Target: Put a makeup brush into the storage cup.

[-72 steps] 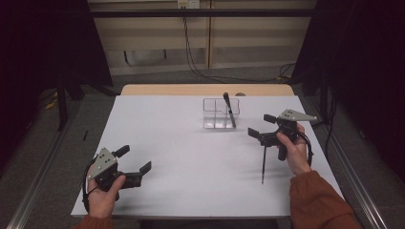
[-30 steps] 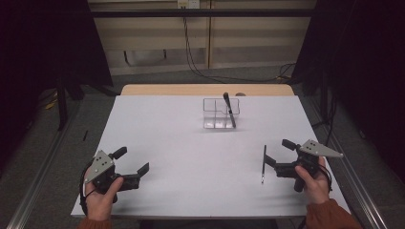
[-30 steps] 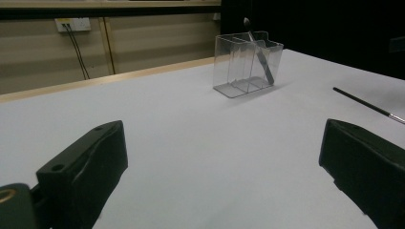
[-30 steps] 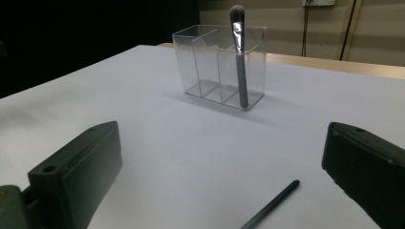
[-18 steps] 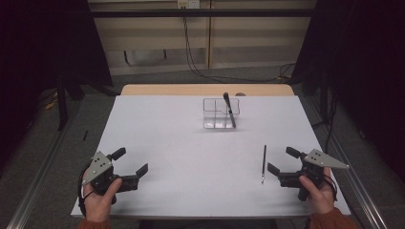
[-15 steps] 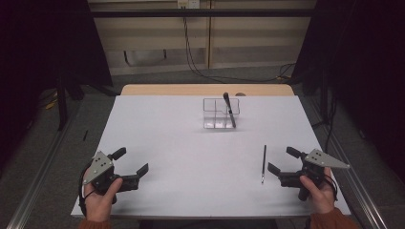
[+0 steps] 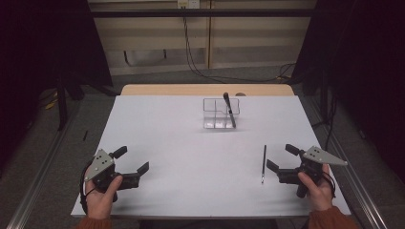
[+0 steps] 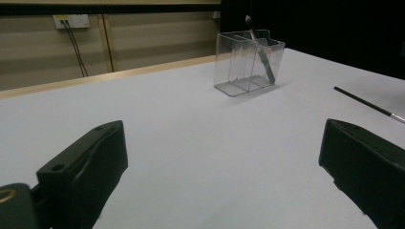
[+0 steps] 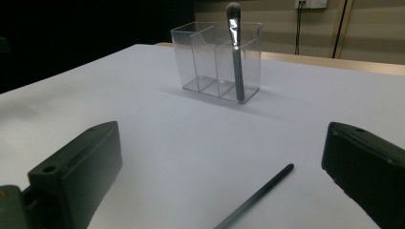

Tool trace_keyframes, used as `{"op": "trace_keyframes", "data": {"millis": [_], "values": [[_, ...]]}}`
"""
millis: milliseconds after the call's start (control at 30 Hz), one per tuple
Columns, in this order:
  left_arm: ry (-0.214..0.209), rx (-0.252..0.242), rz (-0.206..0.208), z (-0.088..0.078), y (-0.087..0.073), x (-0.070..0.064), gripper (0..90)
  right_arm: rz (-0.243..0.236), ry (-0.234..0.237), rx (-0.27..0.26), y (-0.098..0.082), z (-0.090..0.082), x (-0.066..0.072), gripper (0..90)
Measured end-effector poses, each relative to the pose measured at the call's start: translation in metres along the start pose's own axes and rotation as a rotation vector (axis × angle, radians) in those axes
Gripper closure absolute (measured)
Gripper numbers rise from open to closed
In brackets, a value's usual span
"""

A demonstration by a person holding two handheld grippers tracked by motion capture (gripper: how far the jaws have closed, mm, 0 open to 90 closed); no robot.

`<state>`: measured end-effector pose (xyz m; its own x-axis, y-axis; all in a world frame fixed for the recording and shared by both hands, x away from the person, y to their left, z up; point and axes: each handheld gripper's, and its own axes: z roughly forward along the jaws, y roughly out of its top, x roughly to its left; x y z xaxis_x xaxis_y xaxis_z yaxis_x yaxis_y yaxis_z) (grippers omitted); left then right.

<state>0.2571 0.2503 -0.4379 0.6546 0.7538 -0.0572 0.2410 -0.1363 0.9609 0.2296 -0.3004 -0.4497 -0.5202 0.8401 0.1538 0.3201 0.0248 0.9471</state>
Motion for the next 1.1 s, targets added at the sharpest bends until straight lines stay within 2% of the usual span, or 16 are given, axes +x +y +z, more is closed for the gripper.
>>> {"op": "trace_keyframes", "data": {"millis": [133, 200, 300, 433, 700, 1100], "values": [[-0.003, -0.003, 0.013, -0.002, 0.001, -0.001, 2.6, -0.007, -0.006, 0.002, 0.004, 0.005, -0.002, 0.0], [-0.003, -0.008, 0.014, -0.002, 0.003, -0.002, 2.6, -0.035, -0.008, 0.004, 0.007, 0.007, -0.003, 0.0], [0.005, -0.011, 0.019, -0.003, 0.004, -0.003, 2.6, -0.029, -0.003, 0.002, 0.010, 0.009, -0.005, 0.0], [-0.001, -0.004, 0.029, -0.002, 0.004, -0.004, 2.5, -0.048, -0.008, 0.014, 0.013, 0.015, -0.007, 0.0], [0.001, -0.004, 0.022, -0.002, 0.003, -0.001, 2.5, -0.058, -0.034, 0.027, 0.018, 0.030, -0.009, 0.6], [0.003, 0.002, 0.023, 0.000, 0.003, -0.001, 2.4, -0.067, -0.037, 0.045, 0.028, 0.048, -0.013, 0.9]]}}
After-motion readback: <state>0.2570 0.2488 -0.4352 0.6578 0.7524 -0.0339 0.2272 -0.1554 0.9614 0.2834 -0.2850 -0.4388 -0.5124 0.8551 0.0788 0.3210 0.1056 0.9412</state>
